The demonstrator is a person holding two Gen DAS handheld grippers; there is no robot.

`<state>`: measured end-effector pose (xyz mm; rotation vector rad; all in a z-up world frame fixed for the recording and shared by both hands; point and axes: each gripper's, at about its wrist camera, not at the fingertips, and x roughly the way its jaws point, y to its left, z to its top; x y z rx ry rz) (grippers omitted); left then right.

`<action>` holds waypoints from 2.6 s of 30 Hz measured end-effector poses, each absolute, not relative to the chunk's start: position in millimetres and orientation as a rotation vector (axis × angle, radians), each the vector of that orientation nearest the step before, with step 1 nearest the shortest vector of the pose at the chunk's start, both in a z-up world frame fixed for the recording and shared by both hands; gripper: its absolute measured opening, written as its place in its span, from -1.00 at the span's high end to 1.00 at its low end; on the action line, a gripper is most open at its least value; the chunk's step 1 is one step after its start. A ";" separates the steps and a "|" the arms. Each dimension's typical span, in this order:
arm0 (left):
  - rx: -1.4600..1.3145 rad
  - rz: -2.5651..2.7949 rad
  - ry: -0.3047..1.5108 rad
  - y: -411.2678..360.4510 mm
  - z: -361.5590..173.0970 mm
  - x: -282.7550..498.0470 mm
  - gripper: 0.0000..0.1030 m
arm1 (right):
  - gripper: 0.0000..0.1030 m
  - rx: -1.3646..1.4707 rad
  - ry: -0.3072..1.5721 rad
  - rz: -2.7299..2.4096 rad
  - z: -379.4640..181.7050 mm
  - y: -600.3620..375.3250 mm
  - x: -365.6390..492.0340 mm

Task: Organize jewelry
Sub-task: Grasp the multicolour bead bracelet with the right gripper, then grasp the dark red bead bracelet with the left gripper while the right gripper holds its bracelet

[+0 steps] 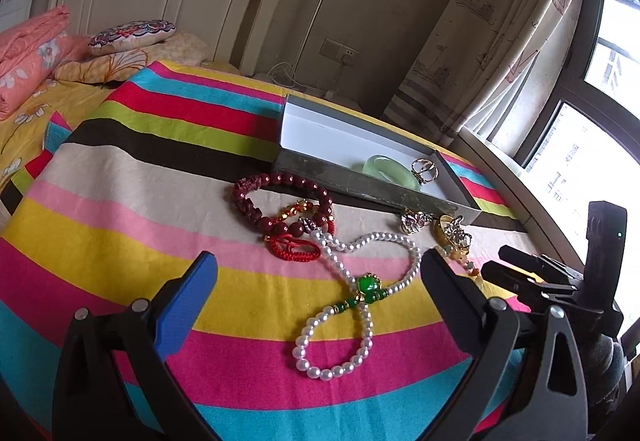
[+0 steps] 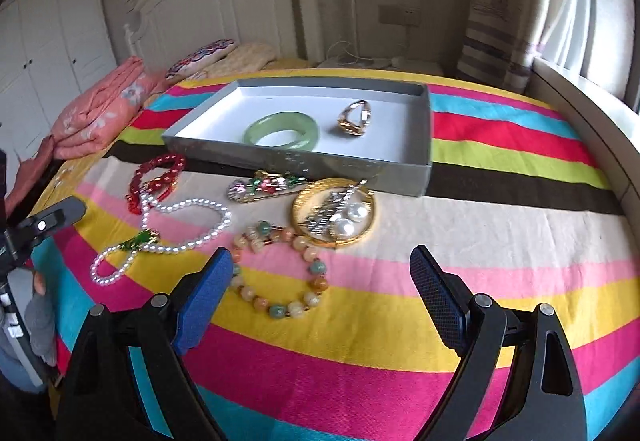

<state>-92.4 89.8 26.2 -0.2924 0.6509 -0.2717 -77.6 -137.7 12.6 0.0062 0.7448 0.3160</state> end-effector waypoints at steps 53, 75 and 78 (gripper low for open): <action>-0.352 -0.333 0.582 96.4 31.7 -104.4 -0.95 | 0.45 -0.219 0.891 0.356 -2.3 -91.0 -69.9; -0.484 -0.321 0.689 111.1 17.1 -86.3 -0.95 | 0.81 -0.052 0.604 0.353 51.2 -140.7 -109.2; -0.460 -0.293 0.693 108.0 18.0 -86.3 -0.93 | 0.81 -0.034 0.576 0.369 55.8 -147.2 -114.5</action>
